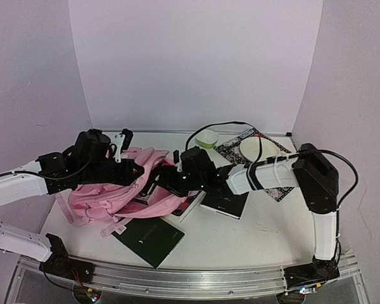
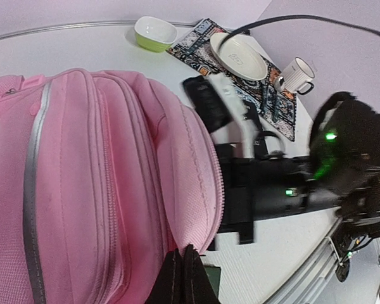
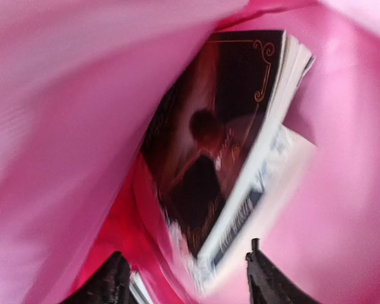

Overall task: Pack the student bag
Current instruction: Adjust the book in the largest pocket of the bag, then put down the student bag at the center of the board.

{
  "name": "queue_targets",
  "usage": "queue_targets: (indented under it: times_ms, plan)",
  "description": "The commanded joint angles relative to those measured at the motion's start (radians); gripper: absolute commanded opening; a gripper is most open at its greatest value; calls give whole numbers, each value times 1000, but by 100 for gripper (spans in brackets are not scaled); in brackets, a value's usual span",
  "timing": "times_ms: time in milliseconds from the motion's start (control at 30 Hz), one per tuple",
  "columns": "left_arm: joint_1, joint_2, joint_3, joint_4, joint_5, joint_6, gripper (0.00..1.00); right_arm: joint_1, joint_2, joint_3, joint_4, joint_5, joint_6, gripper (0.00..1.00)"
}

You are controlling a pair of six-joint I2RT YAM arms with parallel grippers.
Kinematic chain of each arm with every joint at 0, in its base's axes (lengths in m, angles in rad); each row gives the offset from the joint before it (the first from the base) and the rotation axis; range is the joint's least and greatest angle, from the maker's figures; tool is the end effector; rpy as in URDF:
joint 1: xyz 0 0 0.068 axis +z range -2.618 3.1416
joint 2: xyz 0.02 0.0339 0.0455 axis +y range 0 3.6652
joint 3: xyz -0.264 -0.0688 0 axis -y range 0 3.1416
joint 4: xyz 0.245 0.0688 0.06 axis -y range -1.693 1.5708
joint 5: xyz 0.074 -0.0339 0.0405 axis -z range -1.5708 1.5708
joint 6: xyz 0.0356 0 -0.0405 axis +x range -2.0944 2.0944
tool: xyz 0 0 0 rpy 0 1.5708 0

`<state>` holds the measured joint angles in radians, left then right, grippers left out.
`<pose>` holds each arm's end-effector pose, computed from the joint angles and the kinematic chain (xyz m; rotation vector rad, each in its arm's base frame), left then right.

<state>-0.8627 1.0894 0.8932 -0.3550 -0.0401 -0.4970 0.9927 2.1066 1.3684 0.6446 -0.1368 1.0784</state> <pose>0.1592 -0.1837 0.3012 0.3788 2.1851 -0.7449 0.2610 0.4090 0.2098 -0.0382 1.9625 1.6027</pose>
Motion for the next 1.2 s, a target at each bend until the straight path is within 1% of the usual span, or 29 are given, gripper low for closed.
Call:
queue_targets:
  times_ms: [0,67,200,233,333,467,600,700,833,1067,1167]
  plan:
    - [5,9,10,-26,-146,22,0,-15,-196,-71,-196,20,-190,71]
    - [8,18,14,-64,-191,25,0,-27,-242,-114,-265,32,-228,75]
    - [22,36,16,-129,-282,21,0,-60,-344,-192,-394,105,-298,87]
    - [30,41,17,-145,-302,18,0,-70,-366,-204,-434,126,-314,89]
    - [58,53,13,-176,-342,11,0,-120,-441,-268,-503,141,-330,91]
    - [95,65,-3,-188,-373,4,0,-205,-528,-366,-561,198,-336,98]
    - [135,85,-19,-189,-391,3,0,-315,-578,-450,-596,190,-333,98]
    - [139,97,-19,-187,-401,6,0,-379,-593,-497,-599,161,-330,98]
    - [139,82,-14,-188,-408,5,10,-439,-583,-531,-587,124,-332,98]
    - [138,46,41,-188,-316,-1,44,-482,-493,-551,-485,19,-299,97]
    - [138,32,65,-188,-283,-6,62,-488,-449,-547,-445,2,-278,96]
